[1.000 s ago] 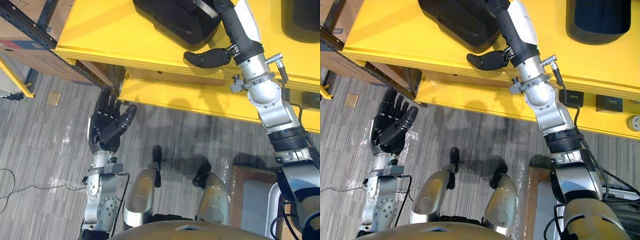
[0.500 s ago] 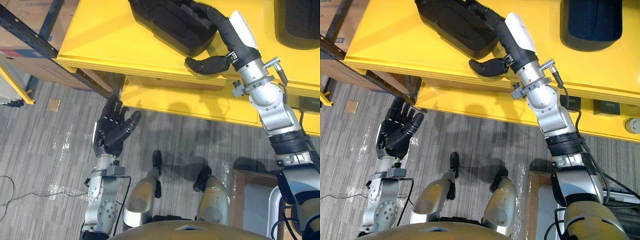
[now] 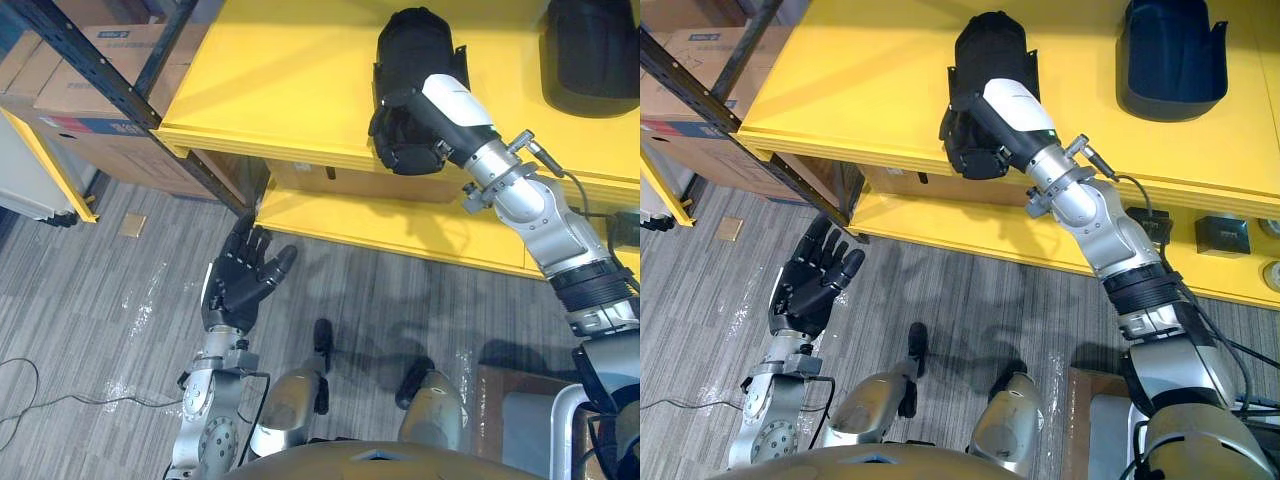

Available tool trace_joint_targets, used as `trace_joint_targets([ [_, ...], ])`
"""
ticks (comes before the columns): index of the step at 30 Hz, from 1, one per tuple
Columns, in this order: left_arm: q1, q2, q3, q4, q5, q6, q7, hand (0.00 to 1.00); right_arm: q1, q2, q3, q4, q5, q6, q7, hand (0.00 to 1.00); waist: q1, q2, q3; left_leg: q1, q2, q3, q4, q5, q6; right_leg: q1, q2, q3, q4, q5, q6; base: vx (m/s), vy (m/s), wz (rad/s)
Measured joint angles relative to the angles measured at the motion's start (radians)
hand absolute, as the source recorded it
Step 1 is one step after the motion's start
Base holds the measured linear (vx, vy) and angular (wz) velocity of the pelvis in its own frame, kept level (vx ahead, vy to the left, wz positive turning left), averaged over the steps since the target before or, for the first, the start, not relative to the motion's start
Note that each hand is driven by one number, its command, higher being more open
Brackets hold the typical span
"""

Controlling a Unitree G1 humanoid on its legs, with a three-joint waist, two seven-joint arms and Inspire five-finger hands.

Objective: Walk over and take three plastic housings, then place them on the shelf

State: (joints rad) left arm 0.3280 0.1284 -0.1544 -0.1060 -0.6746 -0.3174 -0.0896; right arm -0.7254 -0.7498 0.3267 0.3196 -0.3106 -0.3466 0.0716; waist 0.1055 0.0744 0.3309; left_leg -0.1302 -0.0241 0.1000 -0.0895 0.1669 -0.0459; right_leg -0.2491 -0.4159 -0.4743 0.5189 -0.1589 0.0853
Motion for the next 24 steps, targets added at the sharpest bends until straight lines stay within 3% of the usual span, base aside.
trace_joint_targets([
  [3,0.004,0.009,-0.021,0.011,0.0,0.004,-0.009,1.0,-0.015,0.0,0.027,0.035,0.0,0.004,0.008,0.0,0.002,-0.001,-0.019,0.001,-0.001,-0.001,0.0,0.006,-0.015,0.006,-0.004,-0.007,-0.007,0.0,0.0,0.0,-0.064,0.03],
  [15,0.005,0.011,-0.047,0.023,0.0,0.041,-0.02,1.0,-0.079,0.008,0.102,0.138,-0.028,-0.008,-0.014,0.0,0.03,-0.013,-0.035,0.018,-0.001,-0.026,0.0,0.011,-0.02,0.027,-0.014,-0.031,0.021,-0.017,0.003,0.01,-0.087,0.05],
  [20,-0.003,0.011,-0.066,0.023,0.0,0.049,-0.019,1.0,-0.122,0.081,0.098,0.203,-0.026,0.117,-0.056,0.0,0.037,-0.014,-0.035,0.026,-0.002,-0.025,0.0,0.014,-0.019,0.031,-0.015,-0.031,0.021,-0.016,0.005,0.01,-0.071,0.0],
  [24,-0.014,0.007,-0.103,0.023,0.001,0.066,-0.009,1.0,-0.158,0.14,0.067,0.274,-0.014,0.249,-0.093,0.0,0.057,-0.013,-0.036,0.04,0.0,-0.026,0.0,0.014,-0.02,0.043,-0.014,-0.031,0.023,-0.019,0.003,0.0,-0.076,0.0],
])
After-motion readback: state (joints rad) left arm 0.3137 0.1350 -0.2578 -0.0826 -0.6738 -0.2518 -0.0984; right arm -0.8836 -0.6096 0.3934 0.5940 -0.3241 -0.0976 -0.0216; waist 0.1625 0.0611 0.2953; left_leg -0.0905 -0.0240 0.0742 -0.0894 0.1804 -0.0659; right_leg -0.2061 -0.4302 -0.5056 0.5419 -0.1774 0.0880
